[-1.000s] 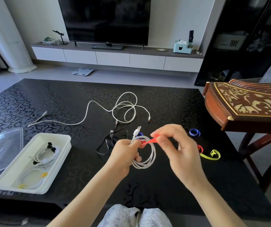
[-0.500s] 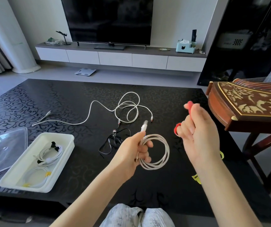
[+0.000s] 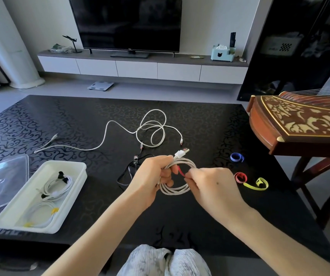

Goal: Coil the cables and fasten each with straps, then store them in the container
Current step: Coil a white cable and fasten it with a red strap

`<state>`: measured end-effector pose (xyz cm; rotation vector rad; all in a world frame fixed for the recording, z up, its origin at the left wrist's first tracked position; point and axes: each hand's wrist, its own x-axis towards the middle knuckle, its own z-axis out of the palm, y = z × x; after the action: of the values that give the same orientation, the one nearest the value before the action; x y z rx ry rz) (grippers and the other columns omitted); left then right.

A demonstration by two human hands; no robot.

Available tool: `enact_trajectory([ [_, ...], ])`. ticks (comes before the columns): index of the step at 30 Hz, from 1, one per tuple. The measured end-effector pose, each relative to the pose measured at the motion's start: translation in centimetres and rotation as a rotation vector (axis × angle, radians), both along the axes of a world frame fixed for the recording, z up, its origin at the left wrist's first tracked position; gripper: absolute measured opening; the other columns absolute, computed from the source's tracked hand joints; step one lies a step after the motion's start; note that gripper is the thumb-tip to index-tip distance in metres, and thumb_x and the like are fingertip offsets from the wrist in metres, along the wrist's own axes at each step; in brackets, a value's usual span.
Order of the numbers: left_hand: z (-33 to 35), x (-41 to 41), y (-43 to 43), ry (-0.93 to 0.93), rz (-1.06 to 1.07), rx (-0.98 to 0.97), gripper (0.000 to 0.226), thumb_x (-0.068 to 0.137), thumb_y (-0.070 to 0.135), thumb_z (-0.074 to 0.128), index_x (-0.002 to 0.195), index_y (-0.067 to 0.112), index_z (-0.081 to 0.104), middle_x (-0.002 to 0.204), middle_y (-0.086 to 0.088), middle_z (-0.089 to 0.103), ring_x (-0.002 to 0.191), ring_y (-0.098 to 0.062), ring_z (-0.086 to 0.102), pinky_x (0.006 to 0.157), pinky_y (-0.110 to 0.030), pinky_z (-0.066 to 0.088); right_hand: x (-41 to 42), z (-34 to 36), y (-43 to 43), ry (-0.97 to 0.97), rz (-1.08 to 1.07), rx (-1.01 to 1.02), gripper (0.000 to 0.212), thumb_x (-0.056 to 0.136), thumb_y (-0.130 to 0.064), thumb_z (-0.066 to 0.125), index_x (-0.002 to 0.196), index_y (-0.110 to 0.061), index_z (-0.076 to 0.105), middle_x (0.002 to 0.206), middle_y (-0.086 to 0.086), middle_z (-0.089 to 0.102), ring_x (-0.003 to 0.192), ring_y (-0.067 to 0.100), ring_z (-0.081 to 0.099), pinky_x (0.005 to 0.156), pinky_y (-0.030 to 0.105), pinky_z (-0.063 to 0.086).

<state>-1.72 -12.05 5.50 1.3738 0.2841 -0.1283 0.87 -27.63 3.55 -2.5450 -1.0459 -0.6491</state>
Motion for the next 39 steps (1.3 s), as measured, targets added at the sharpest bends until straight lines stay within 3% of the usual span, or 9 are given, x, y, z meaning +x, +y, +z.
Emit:
enact_trajectory([
  [8, 0.3, -0.3, -1.1, 0.084, -0.065, 0.004, 0.039, 0.098, 0.020, 0.042, 0.064, 0.006, 0.053, 0.044, 0.006, 0.034, 0.043, -0.010, 0.030, 0.058, -0.027, 0.037, 0.5, -1.4, 1.5, -0.469, -0.107, 0.194, 0.037, 0.076, -0.008, 0.073, 0.046, -0.013, 0.051, 0.038, -0.003, 0.039, 0.033, 0.016, 0.032, 0.043, 0.025, 0.026],
  [11, 0.8, -0.1, -1.1, 0.181, -0.064, 0.030, 0.038, 0.097, 0.023, 0.048, 0.063, 0.007, 0.052, 0.041, 0.006, 0.034, 0.039, -0.010, 0.030, 0.055, -0.027, 0.037, 0.2, -1.5, 1.4, -0.558, -0.101, 0.184, 0.044, 0.085, -0.008, 0.061, 0.044, -0.013, 0.049, 0.038, -0.002, 0.035, 0.035, 0.016, 0.027, 0.045, 0.026, 0.020],
  [14, 0.9, -0.1, -1.4, 0.166, -0.011, 0.101, 0.032, 0.097, 0.019, 0.051, 0.066, 0.010, 0.046, 0.041, 0.006, 0.036, 0.035, -0.008, 0.033, 0.052, -0.027, 0.036, 0.1, -1.2, 1.7, -0.575, -0.121, 0.149, 0.042, 0.080, -0.005, 0.066, 0.044, -0.013, 0.047, 0.038, -0.001, 0.032, 0.036, 0.016, 0.025, 0.046, 0.027, 0.019],
  [22, 0.2, 0.0, -1.7, -0.070, 0.228, 0.250, 0.019, 0.088, 0.010, 0.060, 0.078, -0.006, 0.059, 0.051, 0.006, 0.046, 0.052, -0.011, 0.036, 0.049, -0.019, 0.032, -1.2, -0.8, 1.8, -0.374, -0.194, -0.047, 0.030, 0.066, -0.010, 0.077, 0.050, -0.015, 0.052, 0.040, -0.003, 0.043, 0.039, 0.018, 0.038, 0.053, 0.027, 0.026],
  [24, 0.3, 0.0, -1.1, -0.088, 0.264, 0.294, 0.018, 0.089, 0.011, 0.060, 0.078, -0.003, 0.064, 0.044, 0.013, 0.045, 0.051, -0.010, 0.034, 0.049, -0.018, 0.030, -1.7, -0.1, 0.0, -0.319, -0.147, -0.083, 0.026, 0.064, -0.005, 0.073, 0.051, -0.015, 0.052, 0.042, -0.003, 0.045, 0.044, 0.020, 0.043, 0.069, 0.034, 0.041],
  [27, 0.5, -0.2, -0.4, -0.094, 0.235, 0.329, 0.016, 0.090, 0.016, 0.060, 0.078, 0.008, 0.069, 0.041, 0.015, 0.047, 0.050, -0.007, 0.036, 0.048, -0.013, 0.031, -1.6, 1.6, -2.7, -0.305, -0.102, -0.168, 0.018, 0.073, -0.006, 0.066, 0.059, -0.016, 0.059, 0.051, -0.005, 0.051, 0.056, 0.019, 0.050, 0.100, 0.043, 0.035],
  [33, 0.6, -0.9, -1.0, -0.129, 0.103, 0.372, 0.017, 0.089, 0.011, 0.060, 0.092, 0.018, 0.075, 0.060, 0.015, 0.063, 0.047, 0.003, 0.045, 0.050, -0.008, 0.036, -0.9, 5.3, -4.8, -0.043, 0.048, -0.177, 0.023, 0.083, -0.038, 0.046, 0.074, -0.027, 0.063, 0.064, -0.016, 0.056, 0.068, 0.010, 0.052, 0.081, 0.034, 0.038],
  [36, 0.7, -1.2, -1.6, -0.133, 0.027, 0.387, 0.019, 0.090, 0.010, 0.060, 0.094, 0.019, 0.076, 0.078, 0.003, 0.071, 0.050, 0.007, 0.050, 0.053, -0.006, 0.037, -0.6, 6.4, -4.9, 0.132, 0.099, -0.122, 0.021, 0.082, -0.041, 0.050, 0.076, -0.031, 0.067, 0.063, -0.017, 0.052, 0.064, 0.005, 0.047, 0.068, 0.029, 0.041],
  [39, 1.0, -1.4, -2.7, -0.131, -0.033, 0.385, 0.018, 0.090, 0.012, 0.060, 0.092, 0.020, 0.076, 0.066, 0.012, 0.069, 0.054, 0.010, 0.054, 0.053, -0.003, 0.036, -0.4, 7.1, -4.0, 0.256, 0.102, -0.074, 0.007, 0.084, -0.032, 0.066, 0.084, -0.034, 0.073, 0.067, -0.013, 0.050, 0.063, 0.006, 0.048, 0.059, 0.016, 0.038],
])
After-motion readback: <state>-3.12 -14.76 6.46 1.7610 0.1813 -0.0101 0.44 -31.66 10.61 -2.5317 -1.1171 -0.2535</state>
